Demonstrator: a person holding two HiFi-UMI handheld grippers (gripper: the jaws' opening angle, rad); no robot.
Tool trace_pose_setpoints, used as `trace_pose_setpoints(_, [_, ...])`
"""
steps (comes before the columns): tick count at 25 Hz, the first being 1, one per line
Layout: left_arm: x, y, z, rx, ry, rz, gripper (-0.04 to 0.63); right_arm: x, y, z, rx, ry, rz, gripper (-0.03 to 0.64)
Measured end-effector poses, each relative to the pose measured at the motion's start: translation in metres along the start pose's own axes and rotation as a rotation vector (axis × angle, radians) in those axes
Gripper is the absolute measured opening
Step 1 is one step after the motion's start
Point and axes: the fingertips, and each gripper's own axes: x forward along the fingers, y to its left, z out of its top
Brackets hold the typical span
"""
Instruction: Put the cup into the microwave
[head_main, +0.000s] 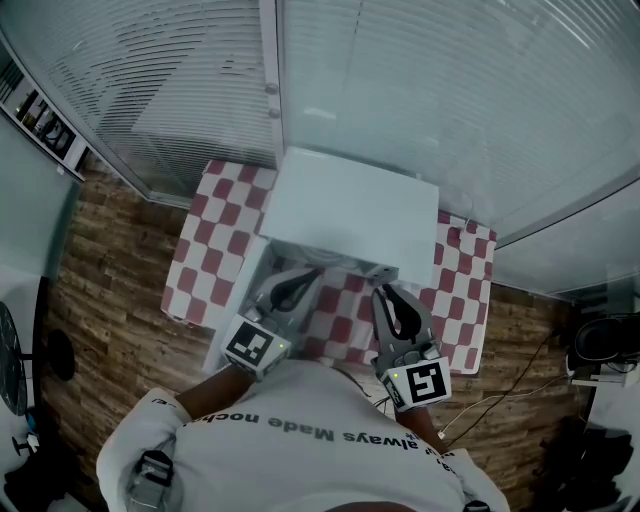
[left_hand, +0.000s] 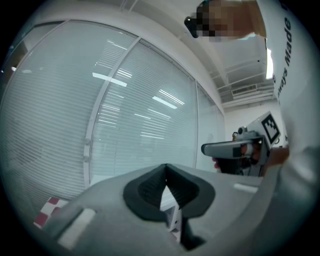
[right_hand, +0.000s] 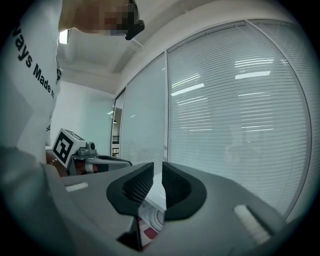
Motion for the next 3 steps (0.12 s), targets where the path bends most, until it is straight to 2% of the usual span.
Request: trace_pose_setpoints(3, [0.0029, 0.0007, 0.0000, 0.004, 0.008, -0.004, 0.003, 0.0018, -0.0027, -0.0004, -0.003, 0.003, 0.003, 0.052])
